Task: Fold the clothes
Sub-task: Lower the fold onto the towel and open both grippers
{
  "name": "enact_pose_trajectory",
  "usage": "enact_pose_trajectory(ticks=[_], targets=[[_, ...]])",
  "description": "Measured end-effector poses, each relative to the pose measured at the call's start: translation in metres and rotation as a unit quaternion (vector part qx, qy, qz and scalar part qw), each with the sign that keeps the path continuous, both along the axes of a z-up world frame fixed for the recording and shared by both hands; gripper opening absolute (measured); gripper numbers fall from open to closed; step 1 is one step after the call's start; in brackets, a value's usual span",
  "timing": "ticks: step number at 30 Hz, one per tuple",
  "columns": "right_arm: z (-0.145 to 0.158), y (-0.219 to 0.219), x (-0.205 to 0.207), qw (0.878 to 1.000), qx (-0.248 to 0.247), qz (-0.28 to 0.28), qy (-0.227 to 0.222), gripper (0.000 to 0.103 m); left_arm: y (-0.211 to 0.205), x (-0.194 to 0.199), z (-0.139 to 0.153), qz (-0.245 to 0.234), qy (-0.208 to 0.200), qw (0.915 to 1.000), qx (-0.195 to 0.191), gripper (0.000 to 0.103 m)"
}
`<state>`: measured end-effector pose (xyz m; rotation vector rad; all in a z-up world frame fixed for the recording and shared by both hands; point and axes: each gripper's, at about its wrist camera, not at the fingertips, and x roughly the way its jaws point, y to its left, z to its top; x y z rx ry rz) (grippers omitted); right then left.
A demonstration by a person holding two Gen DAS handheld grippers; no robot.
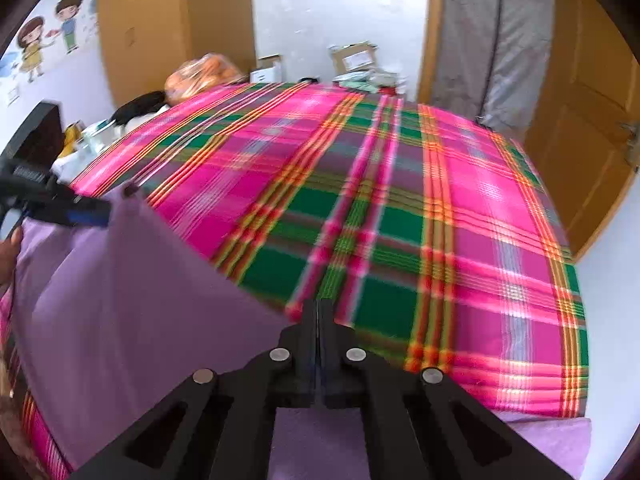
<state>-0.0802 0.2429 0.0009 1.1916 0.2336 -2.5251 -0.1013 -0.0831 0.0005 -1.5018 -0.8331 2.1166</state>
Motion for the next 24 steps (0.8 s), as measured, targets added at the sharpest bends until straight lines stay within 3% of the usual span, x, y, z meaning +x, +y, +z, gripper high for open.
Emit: enact_pose_trajectory(ticks=[4,9,12,14,18,24], targets=[[-0.004,0.008,-0.006,1.0,-0.015,-0.015,-0.014,0.0,0.002,-0.001,-0.001,0.001,0.0,1.0,0.001,0.026],[0.009,0.041,0.002,0.996,-0.073,-0.039,-0.011,0.001,0.003,-0.001,-0.002,0.002,0.0,1.0,0.003,0.026],[0.015,0.057,0.01,0.995,-0.092,-0.038,-0.013,0.019,0.001,-0.001,-0.003,0.003,0.001,1.0,0.007,0.026],[0.012,0.058,0.014,0.996,-0.086,-0.026,-0.025,0.039,0.0,-0.001,-0.004,0.003,0.002,0.9999,0.01,0.026],[-0.002,0.052,0.017,0.997,-0.055,-0.007,-0.051,0.039,-0.001,0.0,-0.006,0.005,0.003,0.9999,0.014,0.026],[0.0,0.051,0.027,0.998,-0.041,-0.004,-0.04,0.039,-0.001,-0.001,-0.007,0.006,0.002,0.9999,0.014,0.026]])
